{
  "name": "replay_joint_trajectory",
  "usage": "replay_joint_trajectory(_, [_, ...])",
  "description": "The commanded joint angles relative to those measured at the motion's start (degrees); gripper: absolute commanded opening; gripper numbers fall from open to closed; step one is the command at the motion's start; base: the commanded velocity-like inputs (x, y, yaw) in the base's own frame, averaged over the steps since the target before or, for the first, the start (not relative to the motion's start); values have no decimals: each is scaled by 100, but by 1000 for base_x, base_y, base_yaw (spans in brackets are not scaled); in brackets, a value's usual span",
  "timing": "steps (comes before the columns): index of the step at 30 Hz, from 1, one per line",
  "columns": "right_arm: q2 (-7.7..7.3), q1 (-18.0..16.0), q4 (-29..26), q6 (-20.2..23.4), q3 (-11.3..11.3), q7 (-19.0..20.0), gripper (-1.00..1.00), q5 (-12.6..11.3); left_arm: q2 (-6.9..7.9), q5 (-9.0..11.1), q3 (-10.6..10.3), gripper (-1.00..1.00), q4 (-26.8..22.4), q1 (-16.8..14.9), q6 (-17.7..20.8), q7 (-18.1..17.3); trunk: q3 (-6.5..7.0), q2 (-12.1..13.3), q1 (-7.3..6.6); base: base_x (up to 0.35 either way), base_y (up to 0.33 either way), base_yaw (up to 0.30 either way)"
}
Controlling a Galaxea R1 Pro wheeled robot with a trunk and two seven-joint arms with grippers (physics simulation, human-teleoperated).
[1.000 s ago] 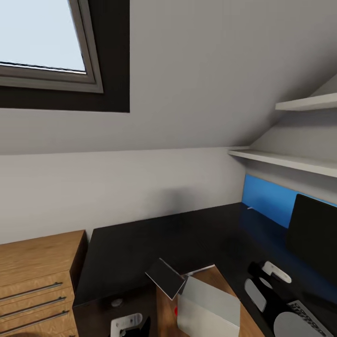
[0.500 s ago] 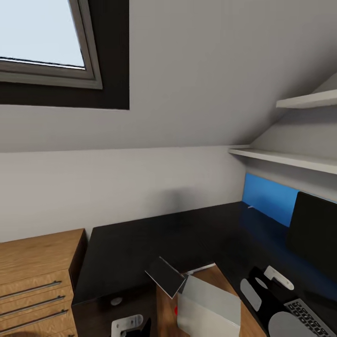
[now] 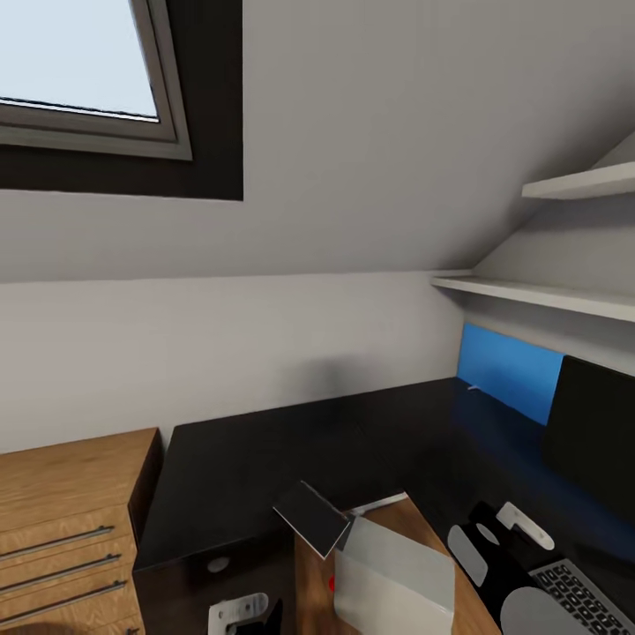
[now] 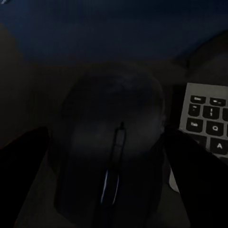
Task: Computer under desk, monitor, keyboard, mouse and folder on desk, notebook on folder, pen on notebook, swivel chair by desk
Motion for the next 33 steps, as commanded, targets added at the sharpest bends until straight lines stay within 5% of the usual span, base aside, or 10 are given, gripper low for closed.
replay_joint_trajectory(1, [-1, -3, -7, -28, 7, -5, -100, -36, 3, 52, -21, 100, -6, -11, -47, 22, -27, -48, 24, 0, 0, 0])
replay_joint_trajectory(33, [0, -3, -151, -81, 1, -3, -100, -23, -1, 52, -22, 100, -6, -11, -47, 22, -706, -1332, 726, 0, 0, 0])
